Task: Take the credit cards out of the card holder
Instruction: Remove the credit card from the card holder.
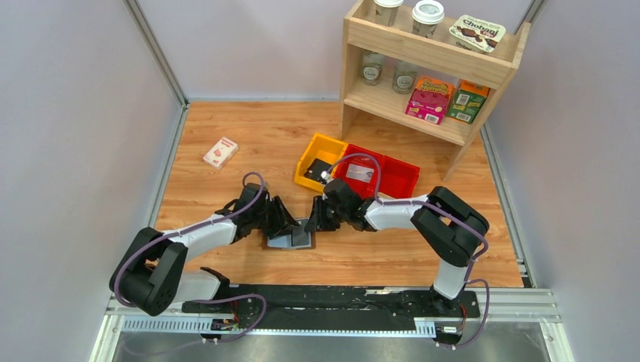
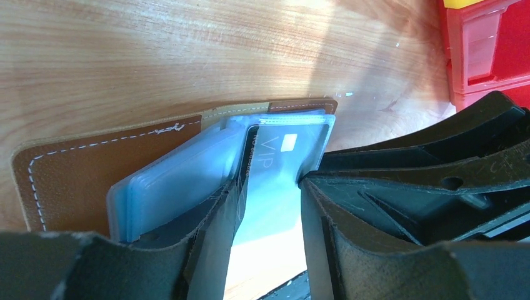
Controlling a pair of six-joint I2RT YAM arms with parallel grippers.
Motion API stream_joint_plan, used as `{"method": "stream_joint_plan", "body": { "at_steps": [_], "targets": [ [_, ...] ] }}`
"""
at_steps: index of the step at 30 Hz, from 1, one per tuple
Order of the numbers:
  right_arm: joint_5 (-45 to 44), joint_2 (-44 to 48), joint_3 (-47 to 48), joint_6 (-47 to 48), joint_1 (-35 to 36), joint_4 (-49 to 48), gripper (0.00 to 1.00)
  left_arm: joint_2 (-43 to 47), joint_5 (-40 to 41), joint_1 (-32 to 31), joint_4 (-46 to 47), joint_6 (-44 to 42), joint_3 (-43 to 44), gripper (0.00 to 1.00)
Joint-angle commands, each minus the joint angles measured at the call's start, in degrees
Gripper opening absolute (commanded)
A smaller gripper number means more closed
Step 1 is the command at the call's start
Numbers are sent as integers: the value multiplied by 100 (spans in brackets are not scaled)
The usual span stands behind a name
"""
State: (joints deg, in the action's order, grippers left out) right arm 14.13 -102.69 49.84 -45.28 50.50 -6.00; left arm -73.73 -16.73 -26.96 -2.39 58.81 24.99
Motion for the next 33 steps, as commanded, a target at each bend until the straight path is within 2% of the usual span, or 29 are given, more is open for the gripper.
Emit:
{"method": "stream_joint_plan", "body": {
  "at_steps": [1, 10, 17, 26, 33],
  "targets": [
    [2, -303, -124, 1, 74, 257, 26, 61, 293, -28, -429, -80, -12, 52],
    [-112, -515, -45, 54, 74, 486, 16, 544, 495, 15, -692, -71, -100, 60],
    [-112, -664, 25, 142, 48, 574, 12, 650, 197, 270, -394, -115, -390, 60],
    [-60, -778, -10, 151, -14, 556, 13, 535, -603, 288, 774, -238, -609, 47],
    [2, -813, -115, 89, -58, 416, 16, 1097, -867, 279, 1337, -212, -732, 35]
  ]
}}
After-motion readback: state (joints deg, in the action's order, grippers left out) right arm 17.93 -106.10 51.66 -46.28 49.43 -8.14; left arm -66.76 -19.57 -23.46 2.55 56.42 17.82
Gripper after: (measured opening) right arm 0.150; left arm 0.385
